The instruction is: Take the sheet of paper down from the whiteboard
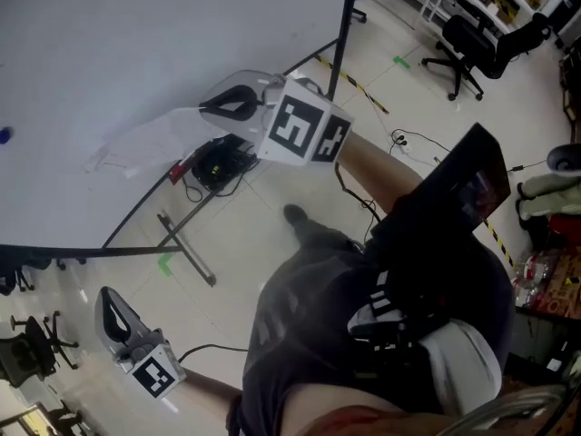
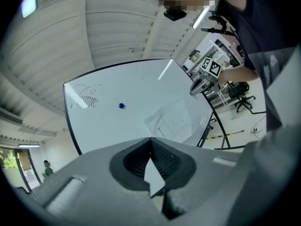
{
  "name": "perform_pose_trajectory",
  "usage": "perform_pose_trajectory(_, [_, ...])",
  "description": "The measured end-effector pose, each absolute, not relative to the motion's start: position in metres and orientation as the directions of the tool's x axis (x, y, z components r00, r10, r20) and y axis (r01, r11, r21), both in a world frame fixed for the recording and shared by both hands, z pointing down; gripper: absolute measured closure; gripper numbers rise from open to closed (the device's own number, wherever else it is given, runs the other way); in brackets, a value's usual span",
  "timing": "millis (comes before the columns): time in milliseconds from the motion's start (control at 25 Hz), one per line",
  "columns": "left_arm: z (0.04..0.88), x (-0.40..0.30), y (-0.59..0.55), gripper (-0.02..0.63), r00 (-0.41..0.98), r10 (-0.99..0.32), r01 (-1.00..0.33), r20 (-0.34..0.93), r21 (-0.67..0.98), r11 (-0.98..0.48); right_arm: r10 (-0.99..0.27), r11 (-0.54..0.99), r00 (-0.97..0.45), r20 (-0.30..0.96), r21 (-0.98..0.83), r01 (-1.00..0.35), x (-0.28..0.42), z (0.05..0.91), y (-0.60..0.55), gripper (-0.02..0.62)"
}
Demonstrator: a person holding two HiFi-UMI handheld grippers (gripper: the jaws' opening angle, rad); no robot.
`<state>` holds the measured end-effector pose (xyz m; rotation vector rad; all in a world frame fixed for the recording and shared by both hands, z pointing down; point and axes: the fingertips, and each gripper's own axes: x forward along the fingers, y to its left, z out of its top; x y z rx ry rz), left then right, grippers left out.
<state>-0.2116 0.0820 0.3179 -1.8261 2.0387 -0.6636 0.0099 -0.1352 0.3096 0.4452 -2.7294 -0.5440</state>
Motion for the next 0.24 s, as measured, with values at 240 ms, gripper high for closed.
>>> perform_pose_trajectory(240, [0.333,-0.211,0.045,0.603,-0.005,-0.989,-0.877,0.148,-0.475,-0.066,-0.413,0.867,-0.868,0.276,0.412,-0.281,0.014,0.294,-0.130,0.592])
